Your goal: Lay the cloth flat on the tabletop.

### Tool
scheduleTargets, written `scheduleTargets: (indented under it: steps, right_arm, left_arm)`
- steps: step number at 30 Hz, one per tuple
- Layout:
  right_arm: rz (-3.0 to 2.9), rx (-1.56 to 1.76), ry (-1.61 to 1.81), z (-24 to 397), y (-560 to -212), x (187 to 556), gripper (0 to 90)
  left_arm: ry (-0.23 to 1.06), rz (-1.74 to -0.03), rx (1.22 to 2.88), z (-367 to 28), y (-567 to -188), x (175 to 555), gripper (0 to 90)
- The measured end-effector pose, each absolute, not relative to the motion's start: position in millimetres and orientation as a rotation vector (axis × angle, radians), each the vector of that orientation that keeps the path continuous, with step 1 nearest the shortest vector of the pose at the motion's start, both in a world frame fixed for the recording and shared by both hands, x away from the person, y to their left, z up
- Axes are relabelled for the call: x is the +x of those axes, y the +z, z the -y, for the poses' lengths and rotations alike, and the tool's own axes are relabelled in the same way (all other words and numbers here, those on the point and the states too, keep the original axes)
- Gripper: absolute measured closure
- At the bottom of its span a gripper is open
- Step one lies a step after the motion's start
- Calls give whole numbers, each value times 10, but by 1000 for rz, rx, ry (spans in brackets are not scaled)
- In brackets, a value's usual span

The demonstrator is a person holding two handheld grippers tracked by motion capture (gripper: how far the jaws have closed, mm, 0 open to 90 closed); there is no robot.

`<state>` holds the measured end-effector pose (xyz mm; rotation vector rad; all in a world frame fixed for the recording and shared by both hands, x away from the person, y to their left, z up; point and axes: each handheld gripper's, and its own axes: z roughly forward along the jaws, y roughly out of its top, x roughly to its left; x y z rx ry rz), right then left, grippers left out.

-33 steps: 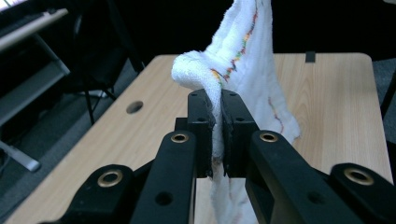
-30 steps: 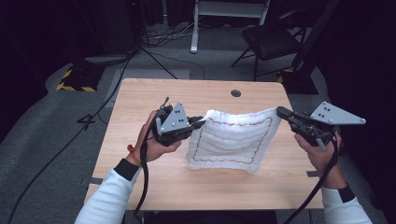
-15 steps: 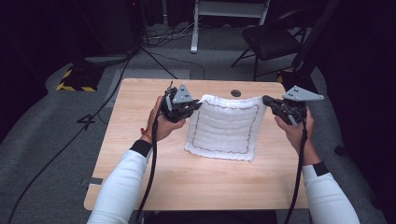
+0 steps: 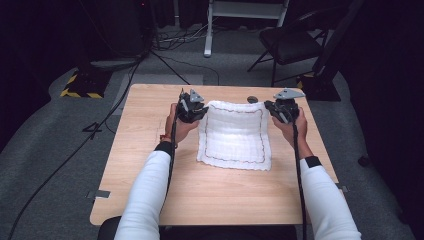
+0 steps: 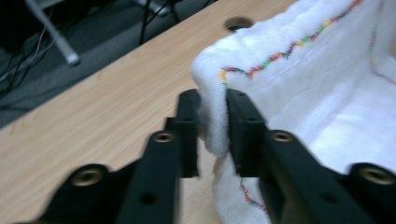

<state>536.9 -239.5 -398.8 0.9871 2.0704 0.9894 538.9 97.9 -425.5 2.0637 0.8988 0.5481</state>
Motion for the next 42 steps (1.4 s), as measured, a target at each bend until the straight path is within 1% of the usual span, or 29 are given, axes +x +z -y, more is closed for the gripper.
scheduleTargets:
  steps: [1,2,3,4,5,6,7,8,10,12,13,14,15,16,18,20,22,23,26,29,30,33,36,42]
  right_arm:
    - [-2070,987,989,2395,-3988,5369,765]
    - [-2081,1014,969,2369,-4098,5424,642]
    - [-2086,1029,958,2356,-4150,5431,616]
    - [-2086,1029,958,2356,-4150,5431,616]
    - [-2118,1028,955,2346,-4230,5407,552]
    - [-2118,1028,955,2346,-4230,5407,552]
    - [-2157,1010,944,2355,-4283,5363,485]
    - [-2157,1010,944,2355,-4283,5363,485]
    - [-2195,1000,956,2380,-4330,5284,438]
    - [-2243,980,950,2397,-4383,5170,413]
    - [-2300,942,942,2411,-4447,5040,393]
    - [-2300,942,942,2411,-4447,5040,393]
    - [-2326,925,926,2414,-4475,4969,381]
    - [-2377,905,929,2440,-4546,4817,376]
    - [-2391,896,927,2449,-4569,4770,371]
    - [-2435,876,904,2501,-4664,4615,365]
    - [-2449,871,889,2513,-4691,4570,361]
    - [-2466,857,886,2553,-4729,4490,359]
    - [-2474,857,901,2600,-4751,4428,357]
    - [-2477,867,904,2675,-4777,4365,358]
    - [-2491,879,888,2713,-4816,4338,357]
    - [-2497,900,878,2767,-4867,4328,355]
    - [-2495,922,893,2810,-4877,4311,357]
    - [-2482,943,907,2863,-4891,4246,361]
  left_arm:
    - [532,-913,2069,-970,-4300,5409,691]
    - [551,-939,2083,-949,-4339,5424,541]
    - [531,-975,2089,-922,-4401,5420,468]
    - [531,-975,2089,-922,-4401,5420,453]
    - [545,-956,2115,-905,-4450,5363,411]
    - [545,-956,2115,-905,-4450,5363,364]
    - [537,-948,2134,-896,-4476,5333,339]
    - [528,-931,2162,-889,-4500,5298,339]
    - [523,-897,2208,-882,-4534,5200,297]
    - [509,-858,2240,-889,-4579,5087,287]
    - [494,-817,2278,-911,-4631,4968,272]
    - [494,-817,2278,-911,-4631,4968,269]
    - [481,-804,2298,-928,-4656,4914,269]
    - [463,-788,2319,-953,-4714,4814,266]
    - [457,-778,2337,-960,-4733,4767,265]
    - [439,-753,2376,-973,-4759,4649,264]
    - [433,-751,2372,-984,-4762,4621,262]
    - [405,-748,2372,-1004,-4773,4579,247]
    - [382,-737,2371,-1010,-4803,4536,246]
    - [361,-734,2404,-984,-4869,4487,238]
    - [360,-737,2393,-985,-4883,4464,252]
    - [337,-747,2391,-1003,-4885,4459,253]
    - [318,-766,2363,-1039,-4911,4442,254]
    - [287,-773,2356,-1086,-4923,4347,258]
